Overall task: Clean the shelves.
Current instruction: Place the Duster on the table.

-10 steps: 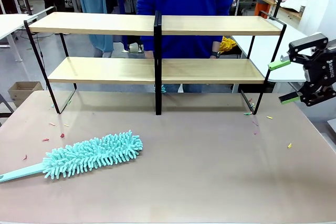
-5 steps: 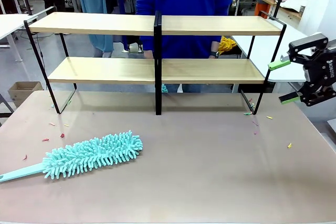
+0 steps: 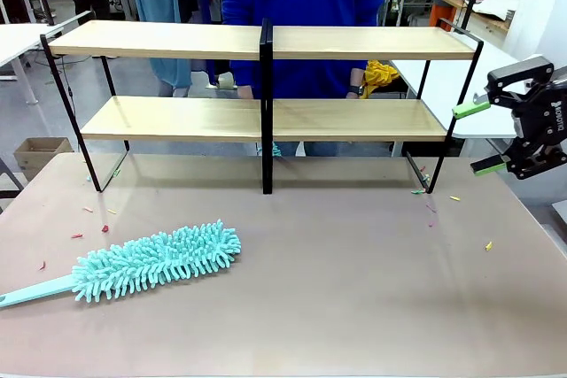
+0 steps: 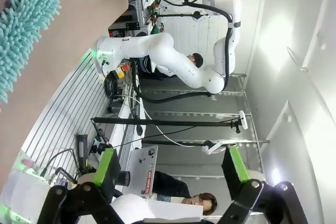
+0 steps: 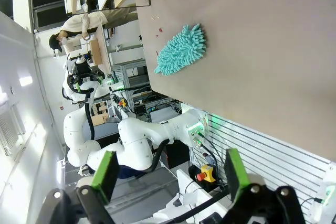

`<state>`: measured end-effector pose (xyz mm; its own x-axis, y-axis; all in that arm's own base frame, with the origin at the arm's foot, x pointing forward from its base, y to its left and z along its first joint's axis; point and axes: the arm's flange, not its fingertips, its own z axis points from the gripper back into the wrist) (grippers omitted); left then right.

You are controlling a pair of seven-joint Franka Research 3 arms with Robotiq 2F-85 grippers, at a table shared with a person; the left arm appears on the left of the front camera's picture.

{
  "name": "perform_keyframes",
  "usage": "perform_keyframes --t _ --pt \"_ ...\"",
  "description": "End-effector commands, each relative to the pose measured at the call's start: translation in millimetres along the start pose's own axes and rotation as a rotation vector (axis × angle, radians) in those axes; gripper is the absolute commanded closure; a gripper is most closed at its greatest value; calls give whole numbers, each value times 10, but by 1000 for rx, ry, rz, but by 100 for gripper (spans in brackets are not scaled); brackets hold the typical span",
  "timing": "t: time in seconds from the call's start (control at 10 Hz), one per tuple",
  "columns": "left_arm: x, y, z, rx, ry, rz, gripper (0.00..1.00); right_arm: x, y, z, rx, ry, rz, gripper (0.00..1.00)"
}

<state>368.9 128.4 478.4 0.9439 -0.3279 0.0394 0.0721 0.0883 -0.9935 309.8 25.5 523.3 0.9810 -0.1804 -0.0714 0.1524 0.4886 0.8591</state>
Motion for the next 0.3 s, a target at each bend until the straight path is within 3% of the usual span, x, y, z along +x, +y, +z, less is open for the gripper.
perform_keyframes --t 0.0,0.2 --pt "-21 -45 8 -19 -5 -23 0 4 19 -21 25 -4 0 0" --pt "-21 -45 8 -19 -5 -23 0 4 19 -21 25 -4 0 0"
